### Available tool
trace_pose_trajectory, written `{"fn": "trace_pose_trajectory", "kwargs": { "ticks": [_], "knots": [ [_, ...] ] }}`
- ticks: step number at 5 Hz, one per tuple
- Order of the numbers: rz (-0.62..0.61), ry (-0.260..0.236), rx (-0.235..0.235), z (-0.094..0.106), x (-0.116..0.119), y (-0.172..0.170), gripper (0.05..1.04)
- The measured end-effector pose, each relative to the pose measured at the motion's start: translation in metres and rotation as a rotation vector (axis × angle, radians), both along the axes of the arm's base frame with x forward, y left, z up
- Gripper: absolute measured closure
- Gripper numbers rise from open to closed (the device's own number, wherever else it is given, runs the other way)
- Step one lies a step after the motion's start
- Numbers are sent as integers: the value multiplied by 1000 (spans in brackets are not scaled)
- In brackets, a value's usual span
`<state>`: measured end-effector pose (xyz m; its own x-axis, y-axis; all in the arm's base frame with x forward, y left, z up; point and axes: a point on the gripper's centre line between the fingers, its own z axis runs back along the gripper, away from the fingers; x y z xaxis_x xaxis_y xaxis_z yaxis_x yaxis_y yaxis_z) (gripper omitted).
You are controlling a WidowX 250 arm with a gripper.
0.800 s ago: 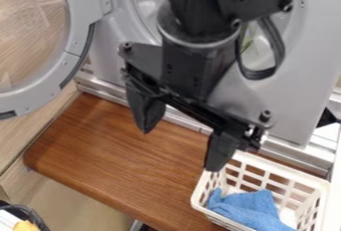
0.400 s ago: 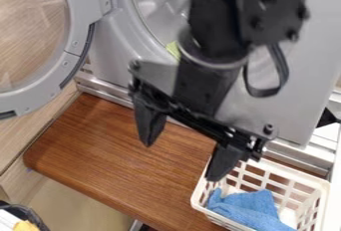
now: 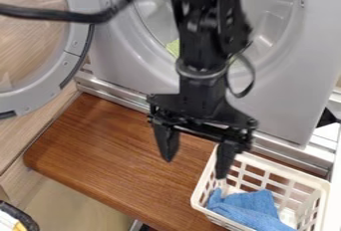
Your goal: Move the white basket with blue towel at the left side of the washing machine
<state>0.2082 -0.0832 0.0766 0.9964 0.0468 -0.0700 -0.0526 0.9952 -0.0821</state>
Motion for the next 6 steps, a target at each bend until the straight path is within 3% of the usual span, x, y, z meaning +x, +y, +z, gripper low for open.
{"fn": "trace_pose_trajectory", "kwargs": {
  "ticks": [1,2,3,4,6],
  "knots": [
    [-60,-51,-32,-26,20,-3,83],
    [-134,-94,-32,-48,31,-11,83],
    [-139,-81,58,-63,33,-17,83],
    [-120,-63,106,-79,34,-11,83],
    [-103,7,108,-113,40,0,85]
  ]
}}
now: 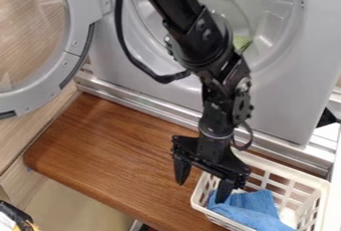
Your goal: Move the white basket with blue towel at the left side of the washing machine
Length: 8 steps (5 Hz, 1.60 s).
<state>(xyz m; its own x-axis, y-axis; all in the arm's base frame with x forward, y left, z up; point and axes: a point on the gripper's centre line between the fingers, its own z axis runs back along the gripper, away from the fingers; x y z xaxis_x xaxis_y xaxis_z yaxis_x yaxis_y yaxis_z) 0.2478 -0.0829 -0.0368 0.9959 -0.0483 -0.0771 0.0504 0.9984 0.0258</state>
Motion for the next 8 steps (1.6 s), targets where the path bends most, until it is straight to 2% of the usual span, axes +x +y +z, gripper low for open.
{"fn": "trace_pose_trajectory", "kwargs": {
  "ticks": [1,3,4,5,7,8],
  "knots": [
    [-3,21,6,-14,3,0,147],
    [-12,24,32,-12,-6,-2,741],
    [-22,13,-10,-7,-3,-2,897],
    [-44,11,-83,6,0,1,959],
    [-27,-9,-164,34,-7,14,982],
    [-21,26,-138,52,-18,28,982]
  ]
}}
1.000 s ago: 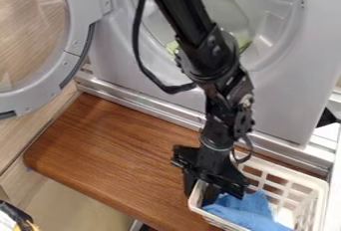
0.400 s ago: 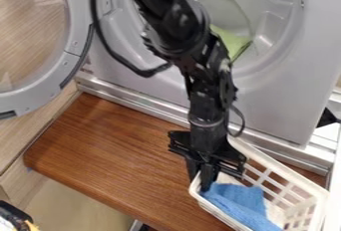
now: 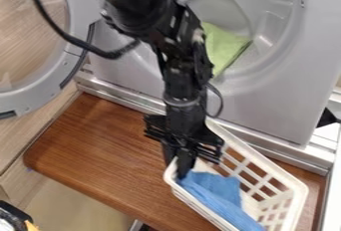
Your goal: Move the white basket with blue towel at the left side of the washing machine
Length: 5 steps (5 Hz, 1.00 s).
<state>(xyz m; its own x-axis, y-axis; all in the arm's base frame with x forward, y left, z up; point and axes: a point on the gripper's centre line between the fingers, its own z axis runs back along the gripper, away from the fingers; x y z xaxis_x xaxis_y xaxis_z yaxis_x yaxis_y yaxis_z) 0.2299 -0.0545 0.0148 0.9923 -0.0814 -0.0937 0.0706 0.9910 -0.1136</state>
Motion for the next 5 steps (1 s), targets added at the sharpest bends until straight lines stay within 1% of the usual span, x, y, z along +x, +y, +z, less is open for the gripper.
{"fn": "trace_pose_trajectory", "kwargs": {
  "ticks": [1,2,3,4,5],
  "knots": [
    [90,39,10,12,-11,31,982],
    [182,63,-24,15,-23,68,982],
    [284,109,-13,-5,-24,108,982],
    [298,105,-34,-29,-11,139,982],
    [286,138,-20,-46,-5,164,982]
  ]
}}
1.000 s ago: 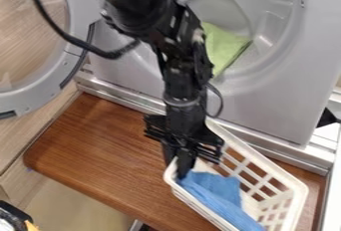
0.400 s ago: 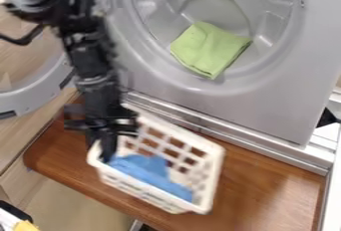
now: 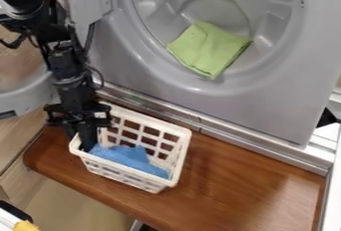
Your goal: Move the white basket with blue towel at the left side of the washing machine
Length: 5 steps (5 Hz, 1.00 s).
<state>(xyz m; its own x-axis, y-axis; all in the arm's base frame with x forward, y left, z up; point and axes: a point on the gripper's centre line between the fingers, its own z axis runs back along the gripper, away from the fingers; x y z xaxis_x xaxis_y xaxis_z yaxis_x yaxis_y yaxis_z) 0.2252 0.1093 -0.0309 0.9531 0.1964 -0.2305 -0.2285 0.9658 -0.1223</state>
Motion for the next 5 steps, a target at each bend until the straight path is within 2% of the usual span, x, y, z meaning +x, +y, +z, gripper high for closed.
{"fn": "trace_pose_trajectory", "kwargs": {
  "ticks": [2,3,4,5],
  "knots": [
    [-146,2,164,-17,-5,20,982],
    [-145,-13,253,-17,-6,20,943],
    [-125,-20,286,-20,-11,18,716],
    [-106,-31,294,-11,-12,18,411]
  ]
}}
